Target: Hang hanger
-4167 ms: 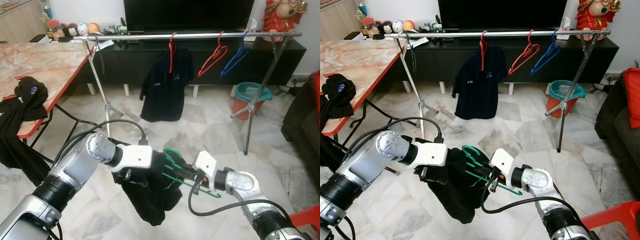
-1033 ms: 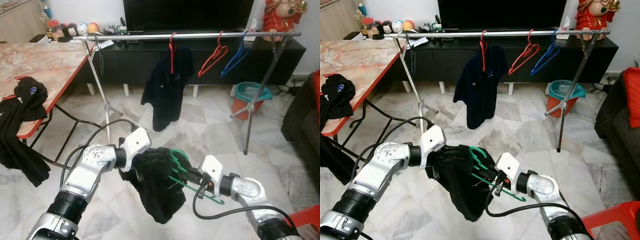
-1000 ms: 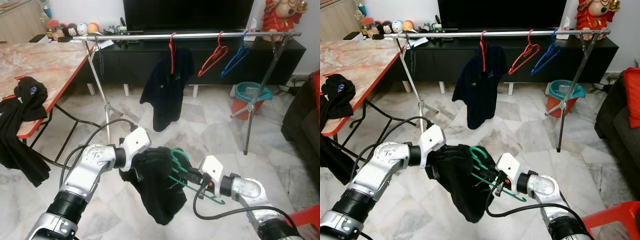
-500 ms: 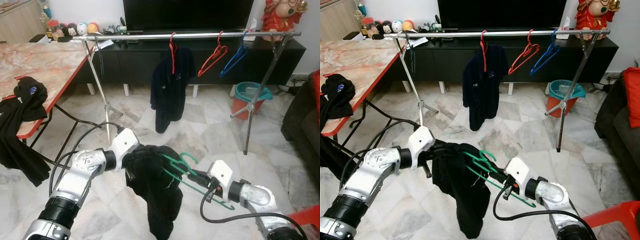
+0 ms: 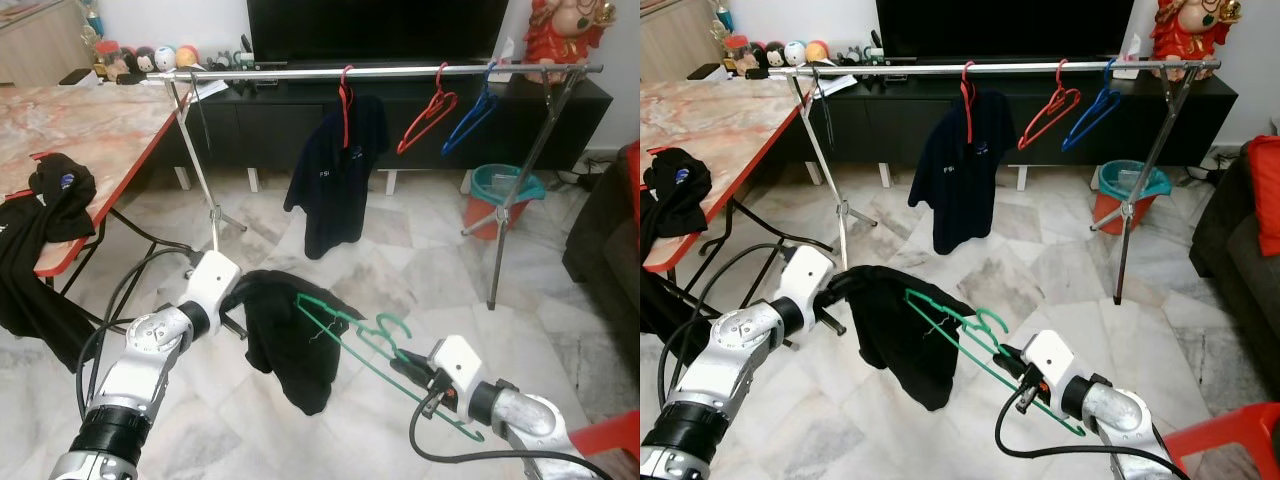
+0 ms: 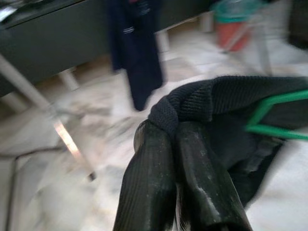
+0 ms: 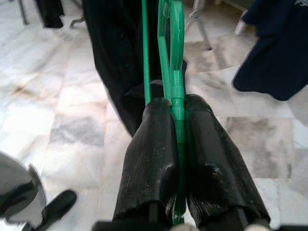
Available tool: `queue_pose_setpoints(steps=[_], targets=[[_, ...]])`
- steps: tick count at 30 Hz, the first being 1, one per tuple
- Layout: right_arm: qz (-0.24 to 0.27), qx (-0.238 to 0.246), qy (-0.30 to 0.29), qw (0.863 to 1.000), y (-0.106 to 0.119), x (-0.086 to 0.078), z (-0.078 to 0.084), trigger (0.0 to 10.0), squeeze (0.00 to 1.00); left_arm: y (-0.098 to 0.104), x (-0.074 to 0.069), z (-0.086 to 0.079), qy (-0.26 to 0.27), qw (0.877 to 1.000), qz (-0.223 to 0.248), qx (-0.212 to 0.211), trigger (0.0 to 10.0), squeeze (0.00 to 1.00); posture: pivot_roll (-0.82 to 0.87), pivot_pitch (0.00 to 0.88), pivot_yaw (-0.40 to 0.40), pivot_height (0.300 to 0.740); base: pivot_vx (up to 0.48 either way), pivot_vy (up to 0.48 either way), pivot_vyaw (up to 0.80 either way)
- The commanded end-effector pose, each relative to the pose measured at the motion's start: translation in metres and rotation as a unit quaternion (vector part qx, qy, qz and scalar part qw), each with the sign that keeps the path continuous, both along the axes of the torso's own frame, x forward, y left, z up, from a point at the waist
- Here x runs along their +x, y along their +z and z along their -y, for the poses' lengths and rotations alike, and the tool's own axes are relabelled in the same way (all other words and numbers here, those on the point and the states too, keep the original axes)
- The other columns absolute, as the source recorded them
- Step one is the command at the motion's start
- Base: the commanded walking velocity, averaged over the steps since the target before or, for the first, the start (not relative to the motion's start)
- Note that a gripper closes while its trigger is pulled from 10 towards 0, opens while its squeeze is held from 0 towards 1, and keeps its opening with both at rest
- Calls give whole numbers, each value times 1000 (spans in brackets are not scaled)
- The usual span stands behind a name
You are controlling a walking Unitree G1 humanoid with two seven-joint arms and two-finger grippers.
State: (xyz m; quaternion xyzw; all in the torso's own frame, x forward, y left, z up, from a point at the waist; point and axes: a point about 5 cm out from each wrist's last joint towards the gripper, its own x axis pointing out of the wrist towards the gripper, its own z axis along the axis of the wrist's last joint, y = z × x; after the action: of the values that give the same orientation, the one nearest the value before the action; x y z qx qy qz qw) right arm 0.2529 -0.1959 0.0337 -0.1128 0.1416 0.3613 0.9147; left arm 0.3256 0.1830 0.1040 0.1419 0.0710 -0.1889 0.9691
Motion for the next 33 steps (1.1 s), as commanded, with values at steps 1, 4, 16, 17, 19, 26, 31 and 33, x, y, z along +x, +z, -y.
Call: queue_pose_setpoints(steps=[1, 4, 16, 17, 19, 26, 31, 33], targets=[[17, 7, -34, 999, 5, 3, 7, 0, 0, 4, 3, -11, 37, 999, 16, 5, 1725, 0, 8, 0, 46, 740, 0, 0, 0], [25, -4, -131, 991, -4, 6, 12, 4588, 0, -2, 0, -10, 69, 997, 32, -16, 10000, 0, 3, 0, 48, 740, 0, 0, 0], [-31, 97, -231, 968, -26, 0, -17, 10000, 0, -10, -3, 6, 90, 993, 54, -59, 10000, 0, 2, 0, 54, 740, 0, 0, 0], [-42, 81, -205, 975, -30, -3, -21, 10000, 0, -7, -2, 8, 85, 993, 60, -63, 10000, 0, 2, 0, 53, 740, 0, 0, 0], [-94, 30, -133, 986, -42, -13, -24, 10000, 0, 3, 3, 18, 45, 995, 74, -56, 10000, 0, 0, 0, 53, 740, 0, 0, 0], [-125, -46, 6, 991, -39, -20, -13, 10000, 0, 21, 11, 31, -12, 994, 94, -51, 10000, 0, 3, 0, 44, 740, 0, 0, 0], [-131, -101, 52, 985, -28, -10, 0, 10000, 0, 23, 13, 34, -23, 994, 94, -53, 10000, 0, 5, 0, 38, 740, 0, 0, 0], [-145, -135, 85, 976, -27, -11, 4, 10000, 0, 21, 13, 34, -24, 994, 90, -49, 10000, 0, 4, 0, 39, 740, 0, 0, 0]])
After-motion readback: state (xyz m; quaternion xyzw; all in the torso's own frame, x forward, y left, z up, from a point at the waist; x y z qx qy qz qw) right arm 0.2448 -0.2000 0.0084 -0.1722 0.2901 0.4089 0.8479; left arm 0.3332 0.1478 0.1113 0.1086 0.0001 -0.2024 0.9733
